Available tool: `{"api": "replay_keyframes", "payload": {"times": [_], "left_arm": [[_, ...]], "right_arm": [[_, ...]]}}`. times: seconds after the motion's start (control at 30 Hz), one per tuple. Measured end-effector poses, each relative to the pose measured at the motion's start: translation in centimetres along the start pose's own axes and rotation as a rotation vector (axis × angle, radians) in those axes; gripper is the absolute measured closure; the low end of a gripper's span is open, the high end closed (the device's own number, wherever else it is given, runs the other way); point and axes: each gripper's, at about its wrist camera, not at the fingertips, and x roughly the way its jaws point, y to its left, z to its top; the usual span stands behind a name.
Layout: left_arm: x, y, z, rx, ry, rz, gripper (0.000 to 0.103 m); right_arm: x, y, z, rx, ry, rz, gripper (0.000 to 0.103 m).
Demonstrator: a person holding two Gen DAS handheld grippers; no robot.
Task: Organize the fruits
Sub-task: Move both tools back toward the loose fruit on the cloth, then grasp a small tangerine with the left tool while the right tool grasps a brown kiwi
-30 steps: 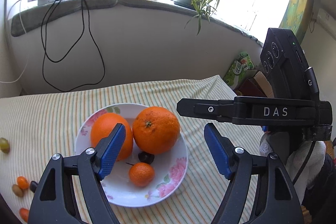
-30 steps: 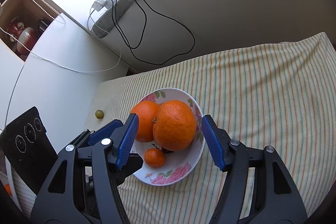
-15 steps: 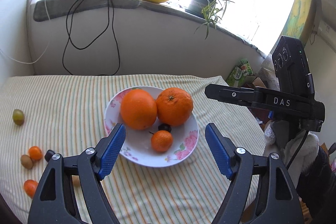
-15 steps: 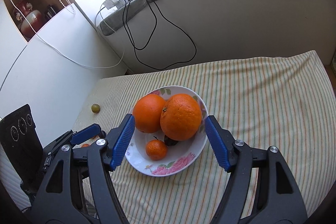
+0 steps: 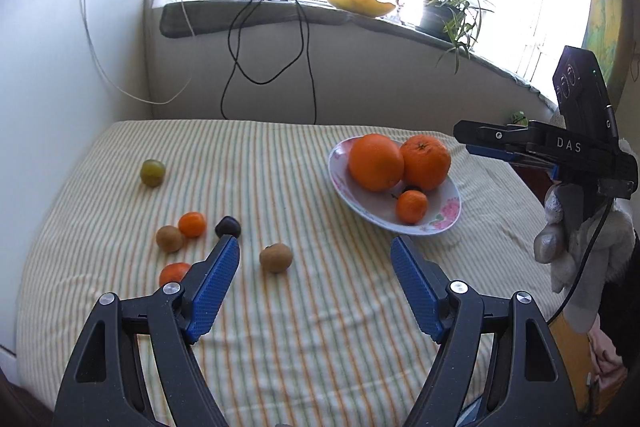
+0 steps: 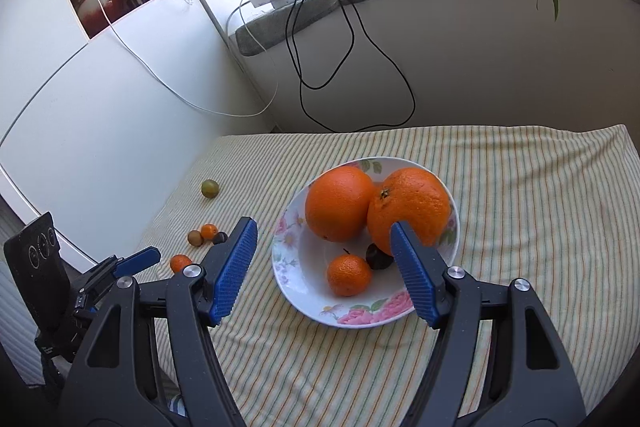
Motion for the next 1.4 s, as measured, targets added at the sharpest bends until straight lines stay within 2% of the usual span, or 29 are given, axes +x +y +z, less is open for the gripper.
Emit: {"api": "replay_keyframes", "payload": {"times": [0.17, 0.5, 0.7, 0.8, 0.9, 1.0, 1.07, 1.1, 1.4], "left_arm": [[-0.9, 2.5, -1.8, -0.049, 0.016, 0.053, 0.025], [-1.1, 6.6, -4.0, -0.175, 0.023, 0.067, 0.025], [-0.1, 8.0, -4.5, -0.219, 0.021, 0.060, 0.033], [0.6, 8.2, -4.4, -0.220, 0.029, 0.054, 0.041], [1.2, 8.6, -4.3, -0.233, 0.026, 0.044, 0.043], [1.7, 8.9, -4.1, -0.234, 0.018, 0.069, 0.051], [2.0, 9.3, -4.0, -0.250, 0.017, 0.060, 0.051], [2.2, 9.4, -4.0, -0.253, 0.020, 0.057, 0.051], [3.1, 9.9, -4.2, -0.253, 0.048, 0.048, 0.056]], "right_arm": [[1.3, 2.5, -0.4, -0.103, 0.016, -0.002, 0.031], [3.9, 7.7, -2.3, -0.247, 0.099, 0.073, 0.031], [6.3, 10.1, -4.2, -0.300, 0.159, 0.098, 0.031], [7.7, 10.9, -4.9, -0.316, 0.187, 0.102, 0.031], [9.0, 11.6, -5.5, -0.329, 0.217, 0.110, 0.037], [10.5, 12.1, -5.9, -0.335, 0.241, 0.096, 0.042], [11.4, 12.3, -6.1, -0.339, 0.255, 0.089, 0.051], [11.9, 12.3, -6.2, -0.340, 0.264, 0.084, 0.053], [14.5, 12.2, -6.6, -0.319, 0.303, 0.070, 0.059]]}}
